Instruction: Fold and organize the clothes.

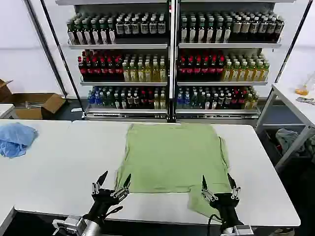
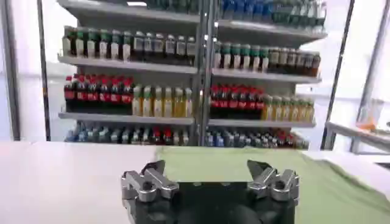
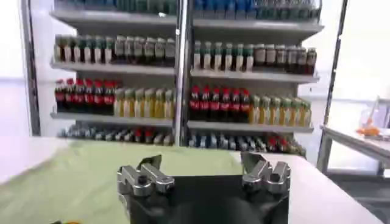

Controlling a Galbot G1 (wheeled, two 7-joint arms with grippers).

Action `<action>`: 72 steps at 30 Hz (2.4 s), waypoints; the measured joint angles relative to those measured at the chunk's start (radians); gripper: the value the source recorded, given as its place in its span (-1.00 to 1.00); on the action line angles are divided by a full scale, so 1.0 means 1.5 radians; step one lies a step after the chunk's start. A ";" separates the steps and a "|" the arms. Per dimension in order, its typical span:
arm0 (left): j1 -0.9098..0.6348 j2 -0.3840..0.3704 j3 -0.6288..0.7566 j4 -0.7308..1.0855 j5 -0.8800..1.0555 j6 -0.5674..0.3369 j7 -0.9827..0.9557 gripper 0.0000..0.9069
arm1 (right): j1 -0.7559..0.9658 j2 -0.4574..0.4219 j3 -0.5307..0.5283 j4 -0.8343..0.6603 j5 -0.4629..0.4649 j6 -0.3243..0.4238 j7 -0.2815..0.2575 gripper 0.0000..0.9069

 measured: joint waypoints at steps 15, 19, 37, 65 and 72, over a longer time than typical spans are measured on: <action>-0.070 0.023 0.029 0.087 -0.016 0.098 -0.034 1.00 | 0.002 -0.005 0.020 -0.030 0.039 -0.107 -0.003 1.00; -0.089 0.022 0.038 0.110 -0.017 0.114 -0.042 1.00 | -0.004 -0.002 0.015 -0.032 0.041 -0.125 -0.002 1.00; -0.117 0.023 0.052 0.163 -0.036 0.148 -0.071 -0.91 | -0.023 0.005 -0.005 -0.046 0.061 -0.173 0.010 -1.00; -0.076 0.034 0.033 0.134 -0.089 0.111 -0.032 -0.93 | -0.083 -0.025 0.016 -0.002 0.121 -0.172 -0.006 -1.00; -0.045 0.050 0.013 0.085 -0.105 0.109 -0.030 -0.96 | -0.132 -0.048 0.050 0.062 0.127 -0.155 -0.011 -1.00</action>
